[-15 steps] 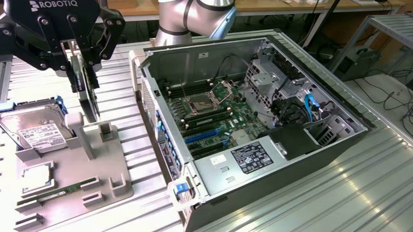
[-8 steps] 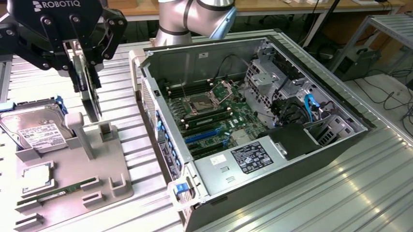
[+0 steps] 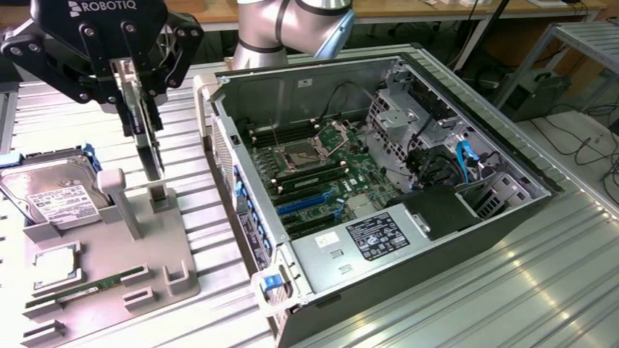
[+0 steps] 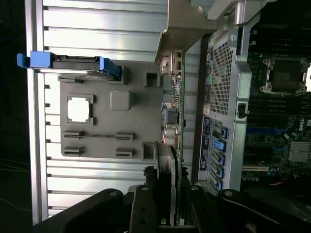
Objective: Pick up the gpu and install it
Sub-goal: 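Pick up the gpu and move the gpu toward the slot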
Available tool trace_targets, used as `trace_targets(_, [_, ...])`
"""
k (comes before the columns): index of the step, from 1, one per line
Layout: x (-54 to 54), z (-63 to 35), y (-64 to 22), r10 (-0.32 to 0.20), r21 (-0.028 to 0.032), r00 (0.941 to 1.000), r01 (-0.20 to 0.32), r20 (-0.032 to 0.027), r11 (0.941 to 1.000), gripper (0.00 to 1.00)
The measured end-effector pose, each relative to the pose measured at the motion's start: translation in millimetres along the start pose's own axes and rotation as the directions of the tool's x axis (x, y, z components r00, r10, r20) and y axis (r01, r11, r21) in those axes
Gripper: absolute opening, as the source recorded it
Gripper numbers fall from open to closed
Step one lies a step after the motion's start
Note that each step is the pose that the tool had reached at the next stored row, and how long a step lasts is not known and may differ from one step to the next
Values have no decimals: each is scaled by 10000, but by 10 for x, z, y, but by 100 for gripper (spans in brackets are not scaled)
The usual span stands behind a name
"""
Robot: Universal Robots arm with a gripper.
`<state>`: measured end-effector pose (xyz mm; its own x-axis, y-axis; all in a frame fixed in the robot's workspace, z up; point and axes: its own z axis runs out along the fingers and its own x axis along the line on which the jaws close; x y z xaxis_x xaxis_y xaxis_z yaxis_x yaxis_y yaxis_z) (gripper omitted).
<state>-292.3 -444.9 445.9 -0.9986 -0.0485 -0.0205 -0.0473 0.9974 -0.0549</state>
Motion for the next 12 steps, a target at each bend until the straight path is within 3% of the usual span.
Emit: trace_targets(12, [-99,3,-5,0,0,10000,0,1,10000,27])
